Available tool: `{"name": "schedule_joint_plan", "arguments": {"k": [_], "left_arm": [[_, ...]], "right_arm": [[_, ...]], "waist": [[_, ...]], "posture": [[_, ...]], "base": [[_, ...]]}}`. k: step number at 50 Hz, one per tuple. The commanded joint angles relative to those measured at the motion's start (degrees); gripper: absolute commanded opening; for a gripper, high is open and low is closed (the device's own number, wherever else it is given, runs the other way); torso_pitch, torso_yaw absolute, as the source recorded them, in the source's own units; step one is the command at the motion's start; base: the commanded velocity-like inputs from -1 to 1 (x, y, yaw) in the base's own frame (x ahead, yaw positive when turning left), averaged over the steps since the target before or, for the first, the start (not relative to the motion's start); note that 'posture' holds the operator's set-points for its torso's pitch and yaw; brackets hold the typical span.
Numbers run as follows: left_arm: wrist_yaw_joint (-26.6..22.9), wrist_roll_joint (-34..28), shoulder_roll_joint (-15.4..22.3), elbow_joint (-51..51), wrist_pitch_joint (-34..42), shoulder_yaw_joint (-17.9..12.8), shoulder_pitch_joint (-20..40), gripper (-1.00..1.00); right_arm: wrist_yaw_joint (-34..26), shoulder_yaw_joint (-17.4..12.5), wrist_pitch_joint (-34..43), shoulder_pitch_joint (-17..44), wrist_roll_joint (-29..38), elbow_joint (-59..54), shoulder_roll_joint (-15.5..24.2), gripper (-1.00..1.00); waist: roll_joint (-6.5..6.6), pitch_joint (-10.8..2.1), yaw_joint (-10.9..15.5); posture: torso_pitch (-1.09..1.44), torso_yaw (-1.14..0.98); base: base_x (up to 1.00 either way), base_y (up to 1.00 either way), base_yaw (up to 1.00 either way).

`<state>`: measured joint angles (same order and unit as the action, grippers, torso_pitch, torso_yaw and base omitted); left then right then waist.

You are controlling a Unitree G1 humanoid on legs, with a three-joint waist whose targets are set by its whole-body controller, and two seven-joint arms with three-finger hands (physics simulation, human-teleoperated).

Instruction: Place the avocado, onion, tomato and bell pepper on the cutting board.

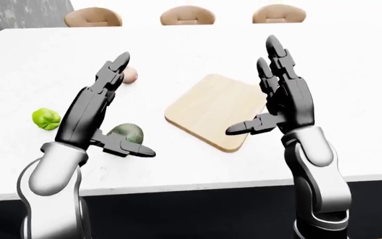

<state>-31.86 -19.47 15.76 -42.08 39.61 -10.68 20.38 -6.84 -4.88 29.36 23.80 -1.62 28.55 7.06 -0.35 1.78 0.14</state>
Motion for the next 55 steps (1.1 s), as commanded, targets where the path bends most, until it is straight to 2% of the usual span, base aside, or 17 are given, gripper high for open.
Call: {"name": "schedule_joint_plan", "arguments": {"k": [1, 3, 12, 14, 28, 29, 46, 47, 55], "left_arm": [[0.09, -0.79, 0.53, -1.26, -1.64, -0.97, 0.88, 0.82], [-0.05, -1.31, 0.36, -0.89, -1.84, -1.0, 0.46, 0.67], [-0.15, -2.42, -0.43, 1.39, -5.54, -1.87, -2.69, 0.53], [-0.24, -2.67, -0.59, 1.51, -5.59, -1.93, -3.12, 0.44], [-0.21, -3.34, -0.92, 4.09, -8.14, -3.22, -5.69, 0.39], [-0.18, -3.42, -0.93, 4.39, -8.33, -3.15, -5.82, 0.31], [0.87, -4.12, -1.37, 8.34, -11.01, -2.97, -6.96, 0.13], [0.82, -4.2, -1.42, 8.29, -11.13, -2.9, -7.11, 0.05], [0.98, -4.71, -2.08, 9.07, -11.66, -2.09, -7.17, -0.06]], "right_arm": [[0.14, -0.53, -1.6, 1.21, -0.17, 2.37, 0.31, 1.0], [0.12, -0.52, -1.87, 1.0, -0.18, 2.33, 0.27, 1.0], [0.0, -0.4, -3.1, 0.01, 0.05, 1.82, 0.09, 1.0], [-0.09, -0.35, -3.06, -0.21, 0.05, 2.0, 0.05, 1.0], [-0.15, -0.45, -1.33, 0.01, 0.23, 3.42, 0.08, 1.0], [-0.16, -0.33, -1.46, 0.05, 0.44, 3.27, 0.15, 1.0], [0.03, 0.21, -4.24, 1.07, 1.16, 0.01, -0.36, 1.0], [-0.04, 0.13, -4.03, 0.88, 1.21, 0.38, -0.24, 1.0], [-0.13, -0.17, -2.62, 0.71, 0.84, 2.08, -0.04, 1.0]], "waist": [[0.08, -1.23, -0.04], [0.09, -1.14, -0.01], [0.14, -1.26, -0.05], [0.14, -1.3, -0.02], [0.1, -1.57, 0.15], [0.09, -1.59, 0.16], [0.25, -2.03, 0.23], [0.26, -2.07, 0.25], [0.29, -2.09, 0.27]], "posture": [[0.0, 0.0], [0.0, 0.0], [0.0, 0.0], [0.0, 0.0], [0.0, 0.0], [0.0, 0.0], [0.0, 0.0], [0.0, 0.0], [0.0, 0.0]], "base": [[0.0, 0.0, 0.0], [0.0, 0.0, 0.0], [0.0, 0.0, 0.0], [0.0, 0.0, 0.0], [0.0, 0.0, 0.0], [0.0, 0.0, 0.0], [0.0, 0.0, 0.0], [0.0, 0.0, 0.0], [0.0, 0.0, 0.0]]}}
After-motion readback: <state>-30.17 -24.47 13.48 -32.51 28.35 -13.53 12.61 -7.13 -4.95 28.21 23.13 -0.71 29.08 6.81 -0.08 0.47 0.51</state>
